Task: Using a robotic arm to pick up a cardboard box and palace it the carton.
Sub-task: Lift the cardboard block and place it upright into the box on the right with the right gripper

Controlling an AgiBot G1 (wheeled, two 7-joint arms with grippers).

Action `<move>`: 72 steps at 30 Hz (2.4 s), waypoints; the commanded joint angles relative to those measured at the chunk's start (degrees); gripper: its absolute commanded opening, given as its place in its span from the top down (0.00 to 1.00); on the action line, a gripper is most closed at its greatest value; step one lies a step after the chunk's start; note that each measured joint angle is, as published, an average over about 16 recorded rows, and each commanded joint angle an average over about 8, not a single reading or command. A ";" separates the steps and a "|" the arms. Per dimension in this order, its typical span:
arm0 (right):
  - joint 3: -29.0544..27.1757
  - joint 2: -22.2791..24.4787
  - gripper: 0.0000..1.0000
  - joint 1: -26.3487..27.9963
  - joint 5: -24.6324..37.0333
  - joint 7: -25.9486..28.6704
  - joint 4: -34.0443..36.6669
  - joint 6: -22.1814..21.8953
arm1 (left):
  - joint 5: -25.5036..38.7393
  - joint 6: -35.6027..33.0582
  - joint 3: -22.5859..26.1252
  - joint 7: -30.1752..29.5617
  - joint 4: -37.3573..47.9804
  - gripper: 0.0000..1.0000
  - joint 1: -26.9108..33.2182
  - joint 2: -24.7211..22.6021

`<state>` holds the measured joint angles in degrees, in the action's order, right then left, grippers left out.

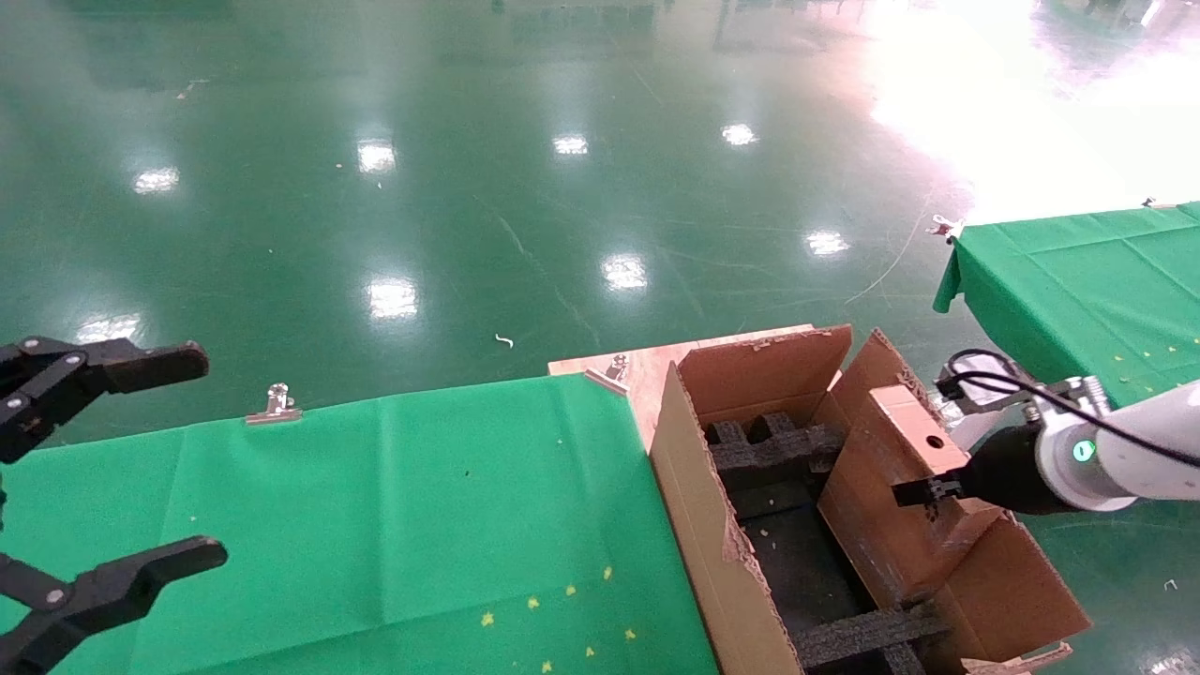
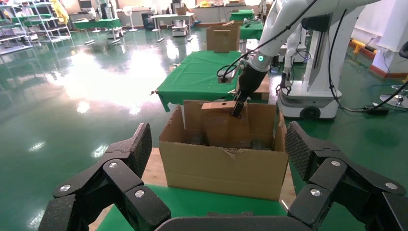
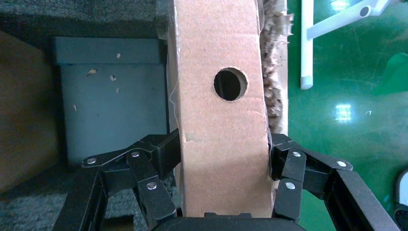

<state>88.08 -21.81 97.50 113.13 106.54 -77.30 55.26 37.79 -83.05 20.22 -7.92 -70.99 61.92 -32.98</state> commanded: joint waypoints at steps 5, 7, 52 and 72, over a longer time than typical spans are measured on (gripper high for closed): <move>1.04 -1.53 1.00 -2.55 2.51 2.44 0.21 -2.73 | 0.00 0.00 0.00 0.00 0.00 0.00 0.00 0.00; 1.36 -2.03 1.00 -3.35 3.22 3.03 0.33 -3.54 | 0.00 0.00 0.00 0.00 0.00 0.00 0.00 0.00; 4.16 -8.61 0.00 -11.25 0.00 1.81 10.53 -8.82 | -0.03 0.02 0.00 0.01 0.02 0.00 -0.01 0.01; 2.81 -6.56 0.00 -7.36 2.53 3.14 6.62 -7.15 | -0.04 0.02 0.00 0.01 0.02 0.00 -0.01 0.01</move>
<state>90.49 -28.33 90.85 115.41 109.34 -71.01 48.10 37.76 -83.03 20.22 -7.91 -70.97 61.91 -32.97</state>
